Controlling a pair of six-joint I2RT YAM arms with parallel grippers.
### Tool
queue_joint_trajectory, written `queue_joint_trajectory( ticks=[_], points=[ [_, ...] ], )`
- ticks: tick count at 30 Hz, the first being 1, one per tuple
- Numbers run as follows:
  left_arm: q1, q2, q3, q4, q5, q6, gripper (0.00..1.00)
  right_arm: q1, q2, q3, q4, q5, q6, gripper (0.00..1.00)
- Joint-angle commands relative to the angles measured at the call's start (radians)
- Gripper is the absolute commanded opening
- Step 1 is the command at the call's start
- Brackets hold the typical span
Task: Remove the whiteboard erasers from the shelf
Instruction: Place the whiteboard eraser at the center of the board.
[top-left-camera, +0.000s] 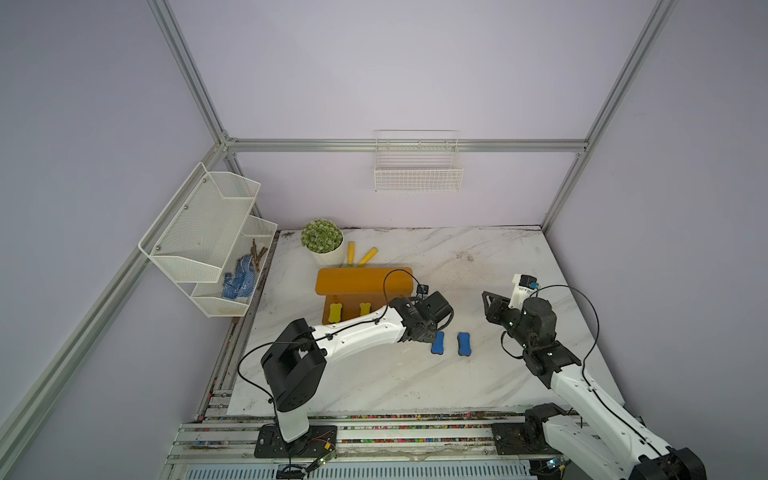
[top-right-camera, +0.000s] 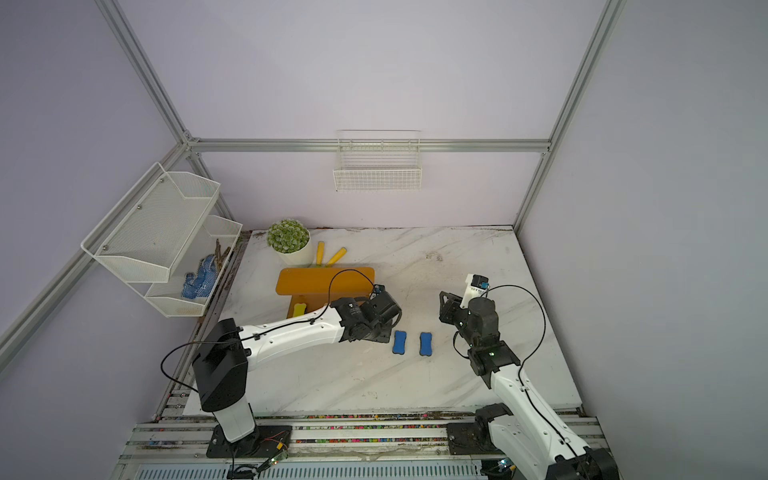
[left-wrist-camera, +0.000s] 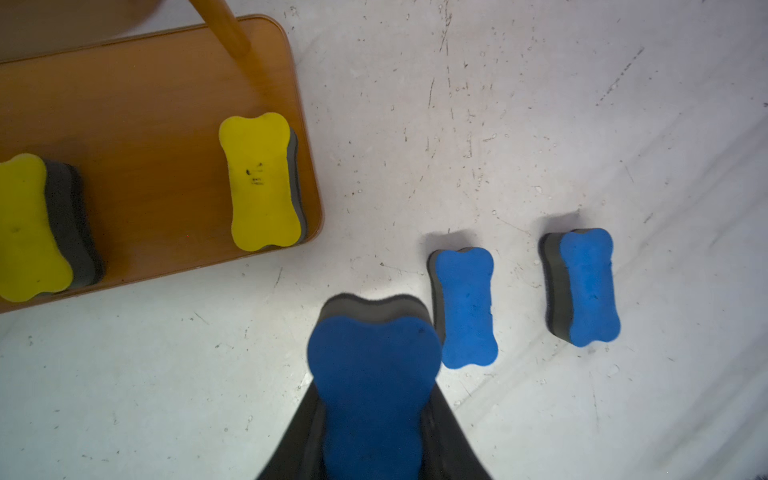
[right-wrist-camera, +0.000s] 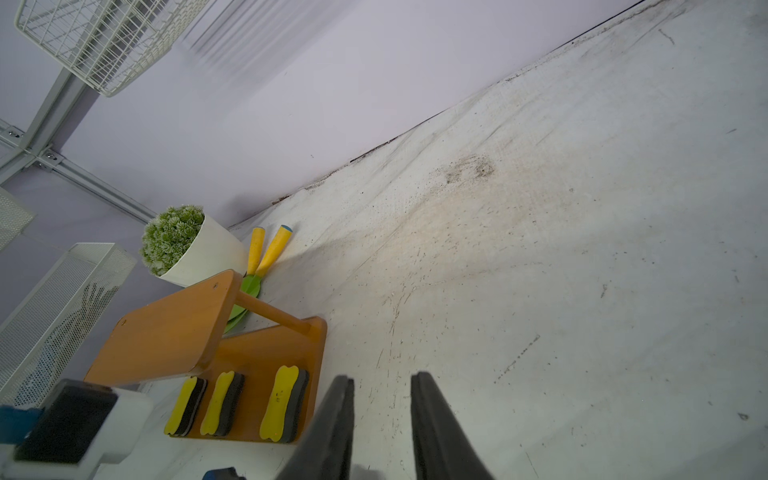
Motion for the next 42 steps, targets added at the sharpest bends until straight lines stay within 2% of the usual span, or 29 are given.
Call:
queue_joint_trajectory(
  ticks=[1,9,26,33,42],
  points=[
    [-0.020,0.021,-0.016,0.066,-0.063,-0.041,0.00,0.002,-0.022,-0.015,0.003,0.013,-0.015,0.29],
    [-0.034,0.064,-0.070,0.148,-0.077,-0.073,0.00,0.003,-0.018,-0.021,0.010,0.002,-0.011,0.29],
    [-0.028,0.133,-0.067,0.140,-0.123,-0.113,0.00,0.002,-0.021,-0.035,0.032,-0.009,-0.007,0.29],
    [-0.027,0.165,-0.051,0.140,-0.102,-0.120,0.00,0.002,-0.020,-0.040,0.038,-0.018,-0.004,0.29],
    [-0.019,0.180,-0.038,0.137,-0.106,-0.119,0.06,0.003,-0.019,-0.043,0.045,-0.033,0.002,0.29]
  ],
)
